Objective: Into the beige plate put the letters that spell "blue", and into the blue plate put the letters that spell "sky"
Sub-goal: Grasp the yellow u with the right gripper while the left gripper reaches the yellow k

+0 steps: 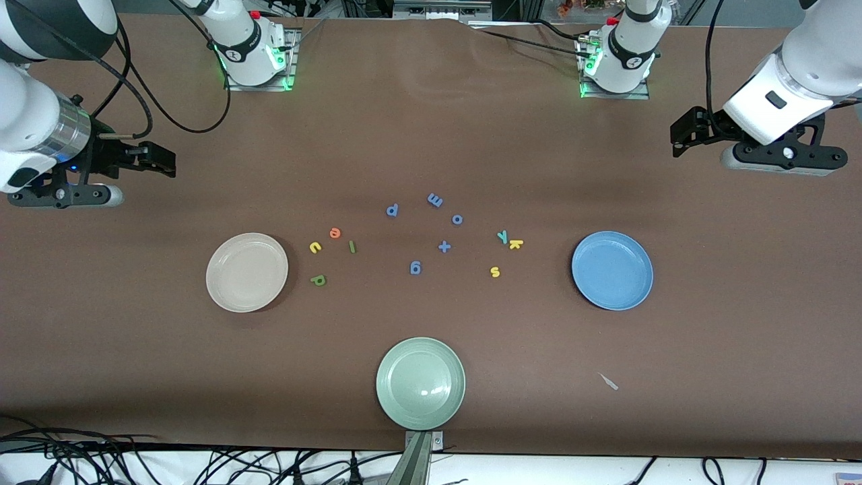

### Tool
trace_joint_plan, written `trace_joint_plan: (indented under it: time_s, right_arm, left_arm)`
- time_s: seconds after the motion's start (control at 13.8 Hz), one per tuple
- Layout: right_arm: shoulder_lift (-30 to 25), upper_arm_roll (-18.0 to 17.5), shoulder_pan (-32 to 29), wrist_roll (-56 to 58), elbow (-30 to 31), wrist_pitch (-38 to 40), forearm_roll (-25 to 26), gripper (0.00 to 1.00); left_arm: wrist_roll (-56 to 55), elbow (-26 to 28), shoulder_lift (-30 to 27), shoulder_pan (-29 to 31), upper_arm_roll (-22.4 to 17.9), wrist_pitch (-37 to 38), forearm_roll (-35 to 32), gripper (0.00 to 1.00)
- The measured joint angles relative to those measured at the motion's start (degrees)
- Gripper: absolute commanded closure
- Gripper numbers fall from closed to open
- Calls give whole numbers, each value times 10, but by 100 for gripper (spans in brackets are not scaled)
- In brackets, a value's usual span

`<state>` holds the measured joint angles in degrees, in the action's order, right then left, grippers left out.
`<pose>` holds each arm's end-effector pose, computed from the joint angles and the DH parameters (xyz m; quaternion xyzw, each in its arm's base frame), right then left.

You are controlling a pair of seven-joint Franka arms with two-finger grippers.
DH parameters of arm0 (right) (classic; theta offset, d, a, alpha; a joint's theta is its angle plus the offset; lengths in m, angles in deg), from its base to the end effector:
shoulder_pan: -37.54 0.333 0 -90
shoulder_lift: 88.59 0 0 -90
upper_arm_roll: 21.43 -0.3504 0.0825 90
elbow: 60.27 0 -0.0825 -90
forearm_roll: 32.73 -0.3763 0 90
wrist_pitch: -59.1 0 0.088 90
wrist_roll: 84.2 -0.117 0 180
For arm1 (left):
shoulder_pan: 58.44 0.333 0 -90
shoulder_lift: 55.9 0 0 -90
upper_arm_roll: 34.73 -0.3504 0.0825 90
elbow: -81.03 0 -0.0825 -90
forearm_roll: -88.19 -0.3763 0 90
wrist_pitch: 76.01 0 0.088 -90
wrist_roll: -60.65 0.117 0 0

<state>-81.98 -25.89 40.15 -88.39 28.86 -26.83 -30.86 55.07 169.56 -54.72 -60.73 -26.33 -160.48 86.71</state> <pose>0.5681 0.0638 0.5860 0.9960 0.0254 -0.0837 0.0201 0.5338 -0.0965 0.6416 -0.9979 0.0439 0.0435 0.0177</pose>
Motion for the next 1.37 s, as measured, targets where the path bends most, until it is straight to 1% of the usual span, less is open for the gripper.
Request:
trace_joint_plan:
  time_s: [0.36,0.58,1.08,1.23,1.37]
  right_arm:
    - [3,-1,4,0,1,2,-3,0]
    - [33,-3,29,-12,4,-13,-16,0]
    - [162,-5,110,-157,26,-178,-22,0]
    - [202,-4,126,-191,27,-225,-22,0]
    - [237,-4,135,-222,32,-266,-22,0]
  left_arm:
    - [0,0,0,0,0,0,0,0]
    - [0,0,0,0,0,0,0,0]
    - [1,2,10,-2,4,4,0,0]
    - [1,3,27,-7,8,4,0,0]
    - [2,3,55,-16,13,2,1,0]
